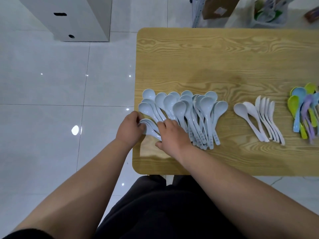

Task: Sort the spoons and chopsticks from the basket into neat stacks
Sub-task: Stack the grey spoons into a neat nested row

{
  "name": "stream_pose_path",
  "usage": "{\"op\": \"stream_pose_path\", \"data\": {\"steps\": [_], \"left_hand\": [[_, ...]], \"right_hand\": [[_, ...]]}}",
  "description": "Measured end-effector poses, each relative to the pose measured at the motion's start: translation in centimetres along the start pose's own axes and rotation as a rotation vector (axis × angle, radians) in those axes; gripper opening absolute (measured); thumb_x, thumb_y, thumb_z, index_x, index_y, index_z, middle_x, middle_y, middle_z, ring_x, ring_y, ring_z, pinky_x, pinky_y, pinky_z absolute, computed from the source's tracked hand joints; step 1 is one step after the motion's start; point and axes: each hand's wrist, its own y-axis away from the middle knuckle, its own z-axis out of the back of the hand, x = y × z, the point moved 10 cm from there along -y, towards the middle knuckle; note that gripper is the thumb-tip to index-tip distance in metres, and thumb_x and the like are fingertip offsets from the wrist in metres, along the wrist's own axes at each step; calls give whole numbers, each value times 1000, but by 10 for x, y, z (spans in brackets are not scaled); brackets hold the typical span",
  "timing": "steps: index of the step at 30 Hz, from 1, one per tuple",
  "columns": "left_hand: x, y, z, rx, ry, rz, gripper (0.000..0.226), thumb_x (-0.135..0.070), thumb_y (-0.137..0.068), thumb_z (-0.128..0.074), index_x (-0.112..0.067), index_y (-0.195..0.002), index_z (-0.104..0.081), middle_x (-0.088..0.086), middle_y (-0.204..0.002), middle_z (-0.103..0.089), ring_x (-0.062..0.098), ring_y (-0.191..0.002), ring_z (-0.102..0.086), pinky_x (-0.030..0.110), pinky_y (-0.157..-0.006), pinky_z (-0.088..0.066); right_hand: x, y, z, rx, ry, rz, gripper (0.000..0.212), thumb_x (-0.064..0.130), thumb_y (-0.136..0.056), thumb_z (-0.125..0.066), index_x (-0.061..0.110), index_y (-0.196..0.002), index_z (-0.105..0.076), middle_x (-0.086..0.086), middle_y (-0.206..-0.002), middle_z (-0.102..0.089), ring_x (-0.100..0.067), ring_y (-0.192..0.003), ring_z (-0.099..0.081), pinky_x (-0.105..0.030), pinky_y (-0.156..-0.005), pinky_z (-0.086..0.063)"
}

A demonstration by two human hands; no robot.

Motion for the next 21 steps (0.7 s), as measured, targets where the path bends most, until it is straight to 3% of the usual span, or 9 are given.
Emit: {"op": "stream_pose_path", "data": {"steps": [4,8,10,12,15,18,21], "left_hand": [[8,4,-1,16,104,7,13,-24,-89,-64,-17,-96,-55,-4,-86,-62,16,-80,-60,24,-61,-41],[7,-2,1,9,153,0,51,-27,-89,-69,-19,-132,-42,-7,-84,-61,13,-81,-62,24,-64,-44],[5,-7,4,1,162,1,63,-26,-88,-69,-19,-141,-37,-10,-82,-60,5,-78,-59,22,-63,-42],[2,-12,6,4,132,-4,52,-27,-88,-68,-21,-134,-45,-11,-82,-61,1,-77,-57,21,-61,-40],[3,-18,10,-21,108,-17,30,-32,-83,-67,-23,-111,-58,-1,-88,-61,11,-75,-60,23,-57,-38],[5,-18,10,-17,107,-35,17,-31,-80,-68,-22,-91,-58,4,-96,-59,13,-77,-58,23,-58,-38],[7,-7,4,42,136,-37,13,-25,-86,-65,-16,-87,-56,0,-88,-61,14,-74,-55,26,-60,-41]], "right_hand": [[0,2,-6,-45,78,-42,44,18,-75,-78,12,-112,-56,-10,-104,-53,-29,-89,-53,-33,-65,-43],[1,1,-5,-72,51,-41,38,11,-89,-61,12,-125,-49,-11,-116,-52,-29,-100,-51,-34,-75,-44],[-1,0,-4,-83,49,-60,40,13,-94,-56,11,-132,-43,-11,-122,-51,-28,-104,-50,-34,-81,-44],[-1,-2,-5,-77,42,-82,40,14,-97,-52,11,-134,-40,-11,-124,-49,-27,-107,-50,-33,-82,-43],[-2,-4,-6,-72,49,-112,38,12,-97,-50,12,-134,-40,-10,-122,-52,-27,-106,-50,-31,-77,-38],[-2,-3,-5,-77,59,-128,36,6,-96,-46,12,-131,-42,-11,-121,-51,-27,-104,-50,-31,-74,-35],[2,2,-8,-72,83,-122,33,3,-94,-43,11,-126,-44,-12,-119,-51,-28,-102,-50,-32,-74,-37]]}}
